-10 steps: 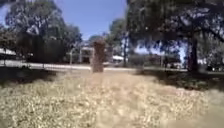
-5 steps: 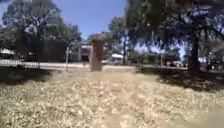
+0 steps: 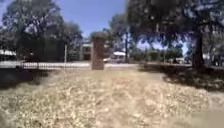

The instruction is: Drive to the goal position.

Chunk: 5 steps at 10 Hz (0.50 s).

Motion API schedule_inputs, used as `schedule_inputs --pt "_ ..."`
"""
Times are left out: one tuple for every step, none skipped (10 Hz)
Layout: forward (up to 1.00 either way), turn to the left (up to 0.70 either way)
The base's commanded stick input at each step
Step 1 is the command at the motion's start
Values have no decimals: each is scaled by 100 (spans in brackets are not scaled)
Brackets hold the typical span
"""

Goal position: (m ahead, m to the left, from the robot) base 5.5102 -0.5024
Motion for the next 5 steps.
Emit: schedule_inputs --pt "70 0" --pt "70 0" --pt "70 -5" --pt "70 -26" --pt "70 -18"
